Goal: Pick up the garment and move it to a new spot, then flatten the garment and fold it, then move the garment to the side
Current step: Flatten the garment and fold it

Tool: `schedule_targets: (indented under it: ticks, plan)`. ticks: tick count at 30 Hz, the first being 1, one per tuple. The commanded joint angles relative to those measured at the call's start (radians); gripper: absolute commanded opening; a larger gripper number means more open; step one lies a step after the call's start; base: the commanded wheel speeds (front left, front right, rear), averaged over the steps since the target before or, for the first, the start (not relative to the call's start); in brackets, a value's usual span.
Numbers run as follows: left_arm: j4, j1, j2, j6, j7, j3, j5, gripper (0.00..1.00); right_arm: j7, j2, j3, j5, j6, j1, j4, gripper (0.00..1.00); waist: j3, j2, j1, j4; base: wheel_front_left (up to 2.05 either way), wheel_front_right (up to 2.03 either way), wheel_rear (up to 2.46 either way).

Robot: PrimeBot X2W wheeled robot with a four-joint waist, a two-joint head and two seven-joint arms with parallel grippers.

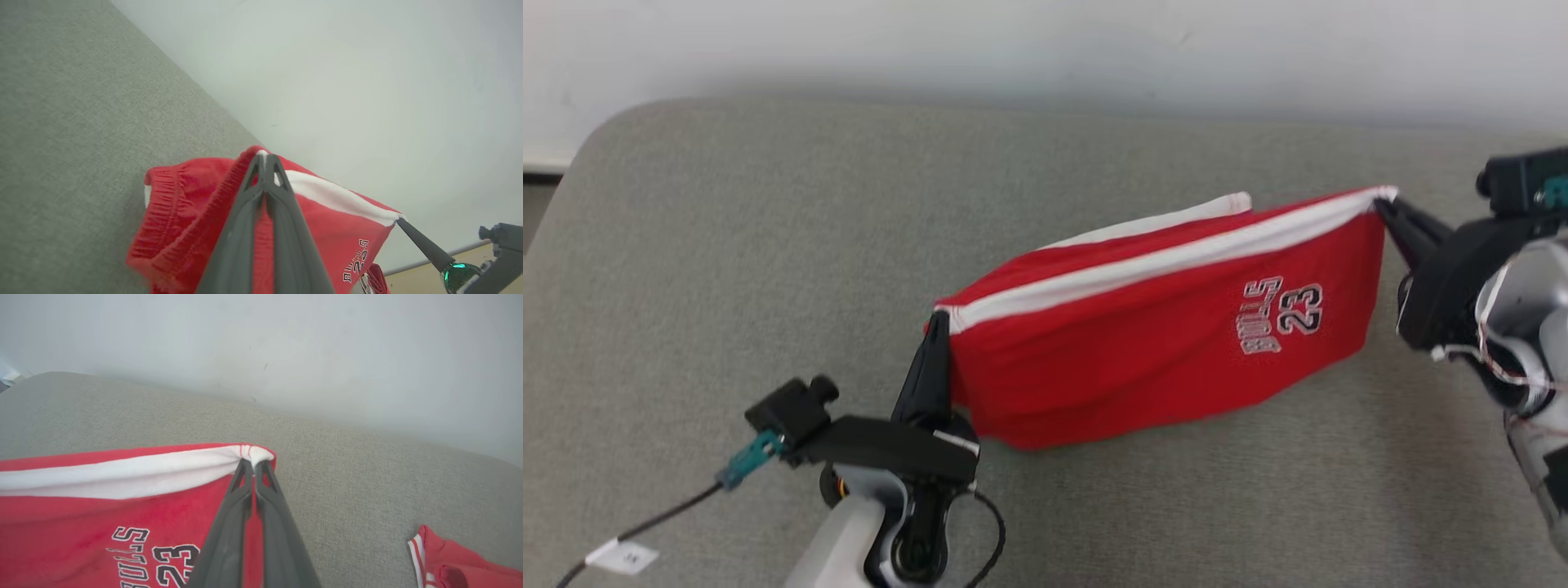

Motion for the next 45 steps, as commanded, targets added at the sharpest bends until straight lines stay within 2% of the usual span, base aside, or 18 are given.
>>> schedule_targets:
  ticks: [1,9,16,17,18,19,25,28,30,32,35,38,39,45]
  plan:
    - [0.016,-0.039,-0.001,0.007,-0.006,-0.004,0.001,0.00,-0.016,0.006,0.007,-0.017,-0.002,-0.047,0.035,0.00,0.070,-0.0002,-0.0003,0.059,0.00,0.00,0.00]
    - [0.078,-0.162,-0.002,0.057,-0.006,-0.030,-0.030,0.00,-0.069,0.042,0.050,-0.059,-0.002,-0.202,0.192,0.00,0.137,-0.0002,-0.0003,0.094,0.00,0.00,0.00]
    - [0.127,-0.218,-0.003,0.075,-0.006,-0.052,-0.049,0.00,-0.095,0.067,0.074,-0.079,-0.002,-0.264,0.297,0.00,0.160,-0.0002,-0.0003,0.108,0.00,0.00,0.00]
    - [0.135,-0.229,-0.003,0.074,-0.006,-0.057,-0.054,0.05,-0.100,0.071,0.073,-0.082,-0.002,-0.275,0.313,0.00,0.162,-0.0002,-0.0003,0.109,0.00,0.00,0.00]
    - [0.142,-0.237,-0.003,0.073,-0.006,-0.062,-0.056,0.91,-0.109,0.075,0.072,-0.084,-0.002,-0.284,0.328,0.41,0.163,-0.0002,-0.0003,0.110,0.00,0.00,0.00]
    - [0.151,-0.243,-0.003,0.071,-0.006,-0.071,-0.056,1.00,-0.116,0.081,0.066,-0.082,-0.002,-0.289,0.346,1.00,0.162,-0.0002,-0.0003,0.110,0.00,0.00,0.00]
    - [0.149,-0.242,-0.003,0.038,-0.006,-0.032,0.023,1.00,-0.161,0.102,0.076,-0.079,-0.002,-0.317,0.403,1.00,0.130,-0.0002,-0.0003,0.107,0.00,0.00,0.00]
    - [0.119,-0.208,-0.002,0.023,-0.006,0.016,0.146,1.00,-0.140,0.102,0.074,-0.057,-0.002,-0.314,0.430,1.00,0.097,-0.0002,-0.0003,0.102,0.00,0.00,0.00]
    - [0.086,-0.177,0.002,0.005,-0.006,0.038,0.270,1.00,-0.095,0.099,0.073,-0.041,-0.002,-0.300,0.456,1.00,0.071,-0.0002,-0.0003,0.098,0.00,0.00,0.00]
    - [0.057,-0.136,0.036,-0.005,-0.006,0.030,0.408,1.00,-0.044,0.091,0.067,-0.030,-0.002,-0.286,0.488,1.00,0.042,-0.0002,-0.0003,0.095,0.00,0.00,0.00]
    - [-0.003,-0.052,0.080,-0.015,-0.006,0.022,0.560,1.00,0.009,0.092,0.053,-0.027,-0.002,-0.269,0.526,1.00,0.001,-0.0002,-0.0003,0.095,0.00,0.00,0.00]
    - [-0.050,0.038,0.115,-0.016,-0.006,0.025,0.632,1.00,0.050,0.091,0.037,-0.035,-0.002,-0.249,0.560,1.00,-0.022,-0.0002,-0.0003,0.101,0.00,0.00,0.00]
    - [-0.071,0.094,0.146,-0.009,-0.006,0.025,0.667,1.00,0.069,0.095,0.018,-0.031,-0.002,-0.245,0.578,1.00,-0.027,-0.0002,-0.0003,0.108,0.00,0.00,0.00]
    - [-0.137,0.230,0.222,0.022,-0.003,-0.009,0.735,1.00,0.082,0.101,-0.053,-0.053,-0.002,-0.242,0.657,1.00,-0.024,-0.0002,-0.0003,0.149,0.00,0.00,0.00]
